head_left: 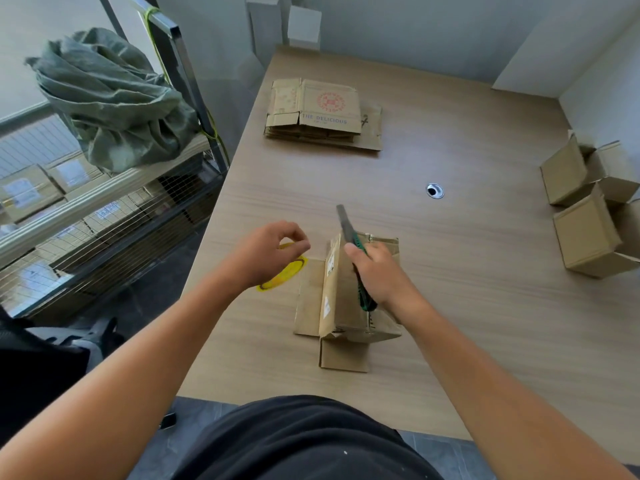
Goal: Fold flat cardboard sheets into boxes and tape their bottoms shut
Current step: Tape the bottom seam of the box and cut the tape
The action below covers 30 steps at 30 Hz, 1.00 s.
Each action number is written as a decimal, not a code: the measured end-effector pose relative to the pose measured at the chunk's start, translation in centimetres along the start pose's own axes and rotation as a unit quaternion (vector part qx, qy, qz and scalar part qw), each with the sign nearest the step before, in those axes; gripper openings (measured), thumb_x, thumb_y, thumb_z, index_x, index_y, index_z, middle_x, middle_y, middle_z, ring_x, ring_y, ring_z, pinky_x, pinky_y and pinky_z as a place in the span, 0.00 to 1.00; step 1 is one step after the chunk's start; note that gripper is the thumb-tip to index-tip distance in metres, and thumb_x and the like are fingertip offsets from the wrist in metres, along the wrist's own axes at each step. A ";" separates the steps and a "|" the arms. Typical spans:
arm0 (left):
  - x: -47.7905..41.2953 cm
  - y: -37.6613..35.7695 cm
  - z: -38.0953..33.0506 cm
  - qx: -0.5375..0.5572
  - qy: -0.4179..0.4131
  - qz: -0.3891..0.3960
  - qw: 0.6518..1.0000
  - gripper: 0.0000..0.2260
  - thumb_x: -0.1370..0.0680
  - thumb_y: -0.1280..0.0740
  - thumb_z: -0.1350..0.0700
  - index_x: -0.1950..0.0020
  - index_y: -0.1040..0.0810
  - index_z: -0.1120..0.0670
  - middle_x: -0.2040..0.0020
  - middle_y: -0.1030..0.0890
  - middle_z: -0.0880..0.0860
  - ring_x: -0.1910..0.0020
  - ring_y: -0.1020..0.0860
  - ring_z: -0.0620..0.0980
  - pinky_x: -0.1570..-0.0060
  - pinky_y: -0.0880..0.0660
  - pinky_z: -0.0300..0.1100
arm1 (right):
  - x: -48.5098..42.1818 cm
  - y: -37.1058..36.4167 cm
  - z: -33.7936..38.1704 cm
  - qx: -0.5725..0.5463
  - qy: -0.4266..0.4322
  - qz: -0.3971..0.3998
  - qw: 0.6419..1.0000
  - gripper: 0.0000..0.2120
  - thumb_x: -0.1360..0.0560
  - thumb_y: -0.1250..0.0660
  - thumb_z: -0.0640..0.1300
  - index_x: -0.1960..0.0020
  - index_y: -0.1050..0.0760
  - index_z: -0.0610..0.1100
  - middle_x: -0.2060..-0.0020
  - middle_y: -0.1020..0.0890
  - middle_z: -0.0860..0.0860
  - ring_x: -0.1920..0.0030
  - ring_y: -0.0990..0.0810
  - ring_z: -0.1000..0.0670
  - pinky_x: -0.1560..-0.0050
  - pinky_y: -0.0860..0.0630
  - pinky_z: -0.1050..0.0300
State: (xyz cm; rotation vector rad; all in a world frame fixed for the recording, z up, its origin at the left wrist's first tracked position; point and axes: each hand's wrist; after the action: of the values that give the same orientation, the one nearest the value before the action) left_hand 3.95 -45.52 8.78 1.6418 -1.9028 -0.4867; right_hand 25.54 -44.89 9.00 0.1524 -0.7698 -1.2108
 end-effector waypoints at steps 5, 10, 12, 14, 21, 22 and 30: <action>2.3 -2.0 -2.9 0.070 0.017 0.053 0.996 0.06 0.18 0.35 0.57 0.50 0.18 0.54 0.58 0.22 0.43 0.64 0.23 0.33 0.69 0.32 0.27 | 1.8 0.5 -2.9 -0.133 0.053 -0.071 0.987 0.11 0.22 0.32 0.53 0.51 0.26 0.46 0.63 0.26 0.53 0.64 0.27 0.53 0.60 0.29 0.56; 3.0 -3.6 -4.9 0.047 0.017 0.072 0.996 0.07 0.18 0.35 0.56 0.52 0.18 0.51 0.53 0.20 0.44 0.47 0.18 0.48 0.69 0.33 0.27 | 3.1 0.9 -3.8 -0.180 0.120 -0.129 0.968 0.04 0.21 0.32 0.42 0.53 0.26 0.48 0.64 0.25 0.54 0.66 0.27 0.56 0.59 0.29 0.57; 3.4 -3.9 -5.7 0.028 0.009 0.077 0.997 0.07 0.18 0.35 0.56 0.51 0.18 0.52 0.52 0.19 0.44 0.47 0.19 0.49 0.62 0.26 0.31 | 3.7 1.4 -3.9 -0.235 0.124 -0.140 0.954 0.05 0.22 0.31 0.40 0.53 0.26 0.48 0.65 0.27 0.54 0.66 0.29 0.55 0.62 0.27 0.55; 3.8 -4.0 -6.5 0.013 -0.002 0.076 0.997 0.06 0.18 0.35 0.56 0.51 0.18 0.51 0.52 0.18 0.44 0.48 0.19 0.47 0.45 0.22 0.45 | 4.7 2.0 -3.9 -0.296 0.128 -0.095 0.942 0.04 0.25 0.29 0.44 0.51 0.23 0.46 0.63 0.24 0.54 0.62 0.25 0.56 0.62 0.23 0.53; 6.6 -5.1 -9.1 -0.085 -0.032 0.074 0.993 0.05 0.19 0.33 0.52 0.50 0.18 0.49 0.50 0.20 0.45 0.48 0.22 0.47 0.41 0.26 0.50 | 7.7 3.2 -5.0 -0.251 0.190 -0.028 0.949 0.05 0.25 0.25 0.41 0.56 0.18 0.39 0.66 0.23 0.46 0.66 0.26 0.50 0.63 0.26 0.48; 7.0 -5.2 -9.4 -0.089 -0.037 0.071 0.993 0.05 0.19 0.33 0.52 0.50 0.17 0.49 0.51 0.20 0.44 0.48 0.23 0.46 0.42 0.26 0.48 | 8.0 3.3 -5.1 -0.238 0.207 -0.039 0.948 0.05 0.25 0.26 0.40 0.58 0.19 0.40 0.67 0.24 0.47 0.66 0.27 0.49 0.63 0.28 0.47; 10.0 -6.3 -11.8 -0.071 -0.070 0.042 0.994 0.04 0.19 0.32 0.53 0.50 0.17 0.47 0.52 0.22 0.43 0.56 0.24 0.38 0.54 0.27 0.40 | 10.8 5.8 -5.9 -0.214 0.228 -0.013 0.950 0.05 0.25 0.26 0.44 0.58 0.21 0.46 0.63 0.24 0.50 0.63 0.27 0.51 0.61 0.25 0.44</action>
State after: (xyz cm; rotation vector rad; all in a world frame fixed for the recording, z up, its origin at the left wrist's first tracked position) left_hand 15.49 -55.34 15.84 1.4638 -1.9799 -0.7013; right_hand 35.09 -53.93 12.40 0.0782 -0.0938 -1.2779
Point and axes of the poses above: each hand's wrist, its own x-axis away from the middle knuckle, its own y-axis out of the back of the hand, z = x × y
